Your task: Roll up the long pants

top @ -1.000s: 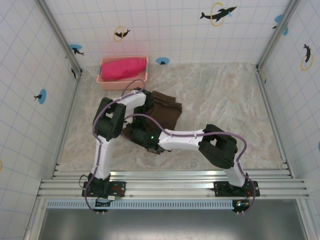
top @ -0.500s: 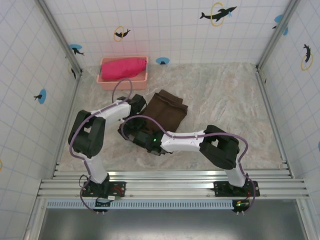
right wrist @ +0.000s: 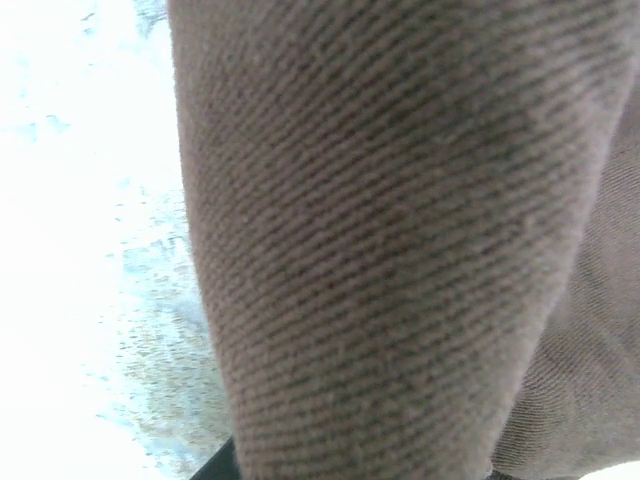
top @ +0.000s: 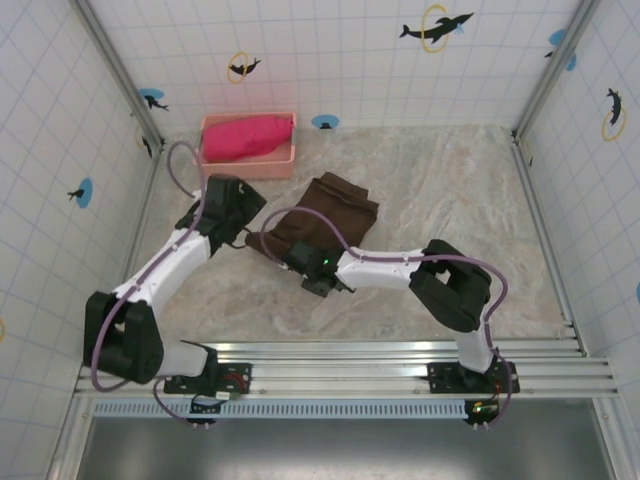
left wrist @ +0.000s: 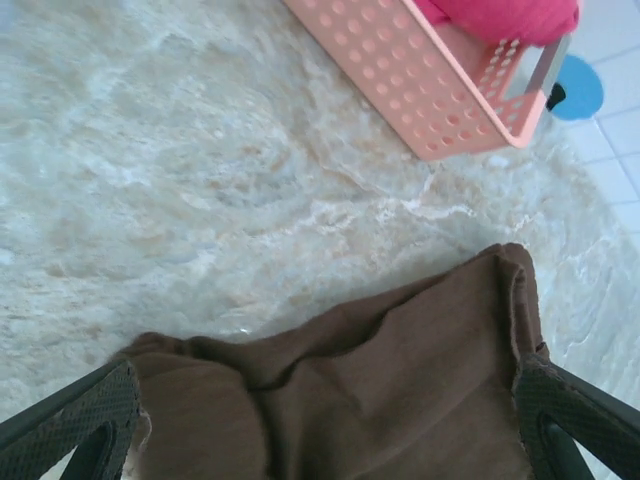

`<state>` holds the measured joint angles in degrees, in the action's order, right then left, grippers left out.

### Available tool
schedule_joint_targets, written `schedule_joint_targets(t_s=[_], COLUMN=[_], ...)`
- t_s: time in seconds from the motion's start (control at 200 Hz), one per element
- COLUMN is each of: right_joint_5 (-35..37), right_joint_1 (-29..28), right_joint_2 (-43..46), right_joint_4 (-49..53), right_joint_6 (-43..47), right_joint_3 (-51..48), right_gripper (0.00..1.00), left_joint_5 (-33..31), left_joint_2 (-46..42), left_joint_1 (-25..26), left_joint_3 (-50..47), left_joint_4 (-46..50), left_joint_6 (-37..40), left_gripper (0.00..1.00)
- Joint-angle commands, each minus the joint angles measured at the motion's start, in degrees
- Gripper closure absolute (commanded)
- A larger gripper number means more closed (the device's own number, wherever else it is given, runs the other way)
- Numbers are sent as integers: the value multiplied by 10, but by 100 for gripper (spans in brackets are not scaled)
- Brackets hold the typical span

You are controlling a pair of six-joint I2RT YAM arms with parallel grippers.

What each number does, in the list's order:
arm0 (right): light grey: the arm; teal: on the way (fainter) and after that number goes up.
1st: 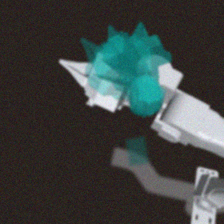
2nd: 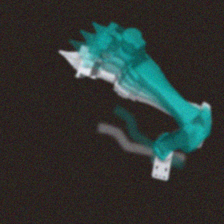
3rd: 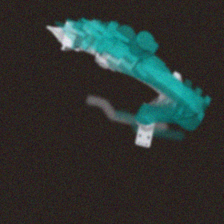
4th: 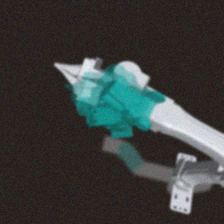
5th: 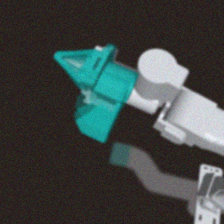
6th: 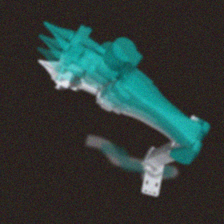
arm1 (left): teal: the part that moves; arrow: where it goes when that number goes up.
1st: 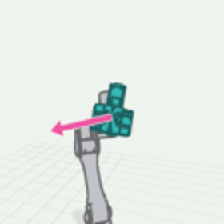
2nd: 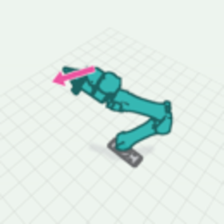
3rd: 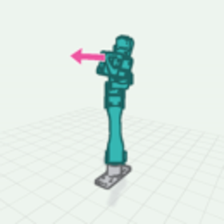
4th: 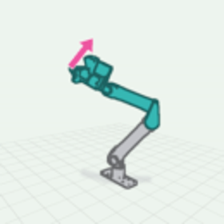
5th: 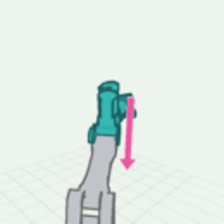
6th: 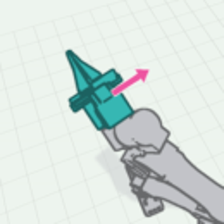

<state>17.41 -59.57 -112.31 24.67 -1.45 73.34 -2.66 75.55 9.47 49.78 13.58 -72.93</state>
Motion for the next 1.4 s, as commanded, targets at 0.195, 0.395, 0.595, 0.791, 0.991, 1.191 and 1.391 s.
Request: schedule_joint_targets(t_s=[0.195, 0.395, 0.595, 0.791, 0.991, 1.191, 1.391], right_joint_5=[-249, -268, -282, -304, -310, -312, -310], right_joint_1=[109, 112, 120, 140, 148, 149, 149], right_joint_2=[-33, -58, -71, -85, -91, -99, -102], right_joint_4=[103, 112, 112, 114, 113, 113, 113], right_joint_6=[10, 7, 6, 4, 5, 5, 6], right_joint_3=[-23, -16, -19, -7, -7, -2, 2], right_gripper=[100, 100, 100, 100, 100, 100, 100], left_joint_5=[56, 71, 99, 127, 153, 189, 211], left_joint_2=[4, 56, 103, 151, 185, 265, 297], left_joint_1=[-15, -15, -14, -13, -13, -11, -10], left_joint_3=[-231, -257, -268, -268, -246, -214, -215], left_joint_4=[-353, -506, -632, -677, -684, -744, -752], left_joint_6=[-100, -135, -164, -187, -182, -205, -207], left_gripper=[3, 3, 3, 5, 5, 8, 14])
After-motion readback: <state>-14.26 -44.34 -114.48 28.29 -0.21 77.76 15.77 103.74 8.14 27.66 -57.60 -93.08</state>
